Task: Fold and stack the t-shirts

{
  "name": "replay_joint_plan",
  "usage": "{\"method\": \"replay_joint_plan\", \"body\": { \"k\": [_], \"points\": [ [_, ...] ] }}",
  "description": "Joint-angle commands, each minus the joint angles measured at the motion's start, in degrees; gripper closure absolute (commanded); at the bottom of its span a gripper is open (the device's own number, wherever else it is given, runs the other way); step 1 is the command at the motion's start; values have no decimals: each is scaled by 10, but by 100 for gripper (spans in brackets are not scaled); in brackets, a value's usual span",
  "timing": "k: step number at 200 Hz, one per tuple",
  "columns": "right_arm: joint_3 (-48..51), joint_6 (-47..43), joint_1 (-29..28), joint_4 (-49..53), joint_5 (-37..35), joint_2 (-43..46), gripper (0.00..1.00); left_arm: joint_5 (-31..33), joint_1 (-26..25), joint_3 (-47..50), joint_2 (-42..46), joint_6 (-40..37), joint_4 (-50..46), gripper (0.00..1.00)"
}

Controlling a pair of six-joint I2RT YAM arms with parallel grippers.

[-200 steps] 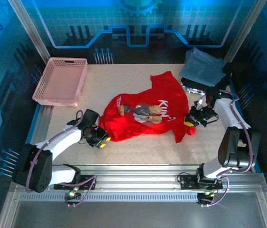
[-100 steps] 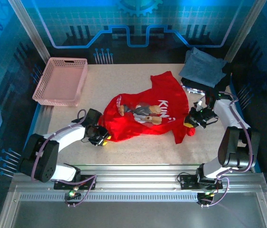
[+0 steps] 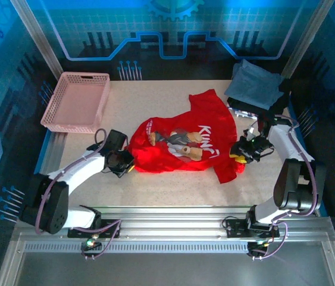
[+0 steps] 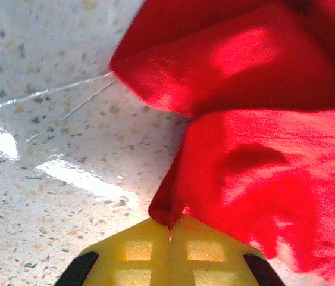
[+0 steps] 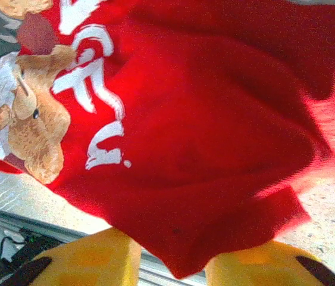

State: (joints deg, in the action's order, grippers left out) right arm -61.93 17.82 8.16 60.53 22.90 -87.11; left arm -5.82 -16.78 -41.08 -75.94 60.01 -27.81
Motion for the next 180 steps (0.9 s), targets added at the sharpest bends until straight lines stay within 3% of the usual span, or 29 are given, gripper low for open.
{"method": "replay_joint_plan", "body": {
  "k": [1, 41, 128, 180],
  "points": [
    [23, 12, 21, 4, -36, 19, 62, 30, -3, -12, 27, -23, -31, 100],
    [57, 24, 35, 4, -85, 70, 63, 14, -3, -9, 33, -29, -18, 100],
    [164, 53, 37, -90, 49, 145, 65, -7, -2, -10, 17, -43, -6, 100],
    [178, 49, 21, -113, 22, 133, 66, -12, -2, -10, 11, -45, 1, 100]
  ]
}}
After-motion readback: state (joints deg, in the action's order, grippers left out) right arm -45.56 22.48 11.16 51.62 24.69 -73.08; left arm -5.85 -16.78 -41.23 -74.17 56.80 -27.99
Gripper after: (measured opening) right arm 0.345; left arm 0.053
